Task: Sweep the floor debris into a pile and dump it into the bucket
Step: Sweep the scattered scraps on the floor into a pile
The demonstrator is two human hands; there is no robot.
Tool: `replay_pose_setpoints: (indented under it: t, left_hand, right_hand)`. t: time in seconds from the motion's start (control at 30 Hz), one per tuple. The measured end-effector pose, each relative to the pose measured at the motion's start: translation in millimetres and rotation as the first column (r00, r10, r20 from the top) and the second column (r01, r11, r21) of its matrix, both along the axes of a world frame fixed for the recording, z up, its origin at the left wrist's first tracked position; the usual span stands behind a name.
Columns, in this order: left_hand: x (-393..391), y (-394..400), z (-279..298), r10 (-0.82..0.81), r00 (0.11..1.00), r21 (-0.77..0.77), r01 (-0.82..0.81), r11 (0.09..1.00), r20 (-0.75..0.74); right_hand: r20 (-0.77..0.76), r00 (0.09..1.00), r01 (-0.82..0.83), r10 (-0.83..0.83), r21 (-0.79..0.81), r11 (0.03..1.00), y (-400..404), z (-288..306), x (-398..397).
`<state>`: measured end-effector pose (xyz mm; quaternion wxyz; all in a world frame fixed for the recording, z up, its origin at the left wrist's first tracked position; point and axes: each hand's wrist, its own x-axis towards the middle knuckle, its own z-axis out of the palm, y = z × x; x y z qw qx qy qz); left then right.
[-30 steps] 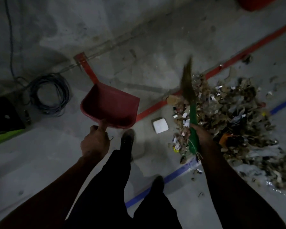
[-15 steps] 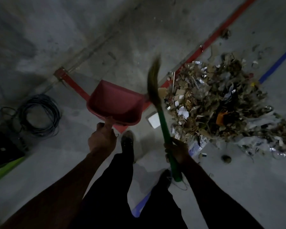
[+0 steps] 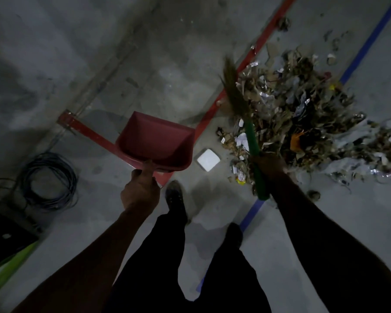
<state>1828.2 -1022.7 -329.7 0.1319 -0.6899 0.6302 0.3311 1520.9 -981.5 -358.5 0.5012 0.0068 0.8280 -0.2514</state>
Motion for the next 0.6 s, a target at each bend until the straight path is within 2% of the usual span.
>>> replay_pose_setpoints:
  t: [0.1,0.23,0.37,0.5,0.6]
  left_hand:
    - [-12,-4,4,-0.033,0.999,0.011,0.033,0.999,0.013]
    - [-34,-8,11,-0.064,0.998,0.026,0.063,0.998,0.028]
    - [-65,-12,11,-0.100,0.993,0.015,0.099,0.995,0.056]
    - [-105,-19,13,-0.066,0.995,-0.012,0.067,0.998,0.080]
    - [-139,-28,12,-0.042,0.995,-0.020,0.044,0.999,0.089]
  right_hand:
    - [-0.003,0.998,-0.058,0.058,-0.066,0.996,21,12,24]
    - [0.129,0.978,-0.155,0.165,-0.085,0.984,44,12,23]
    - [0.144,0.976,-0.160,0.161,-0.014,0.987,31,-6,-23]
    - [0.164,0.985,-0.050,0.053,-0.019,0.999,10,-11,-91]
    - [0.177,0.980,-0.093,0.093,-0.007,0.996,-7,-16,-136]
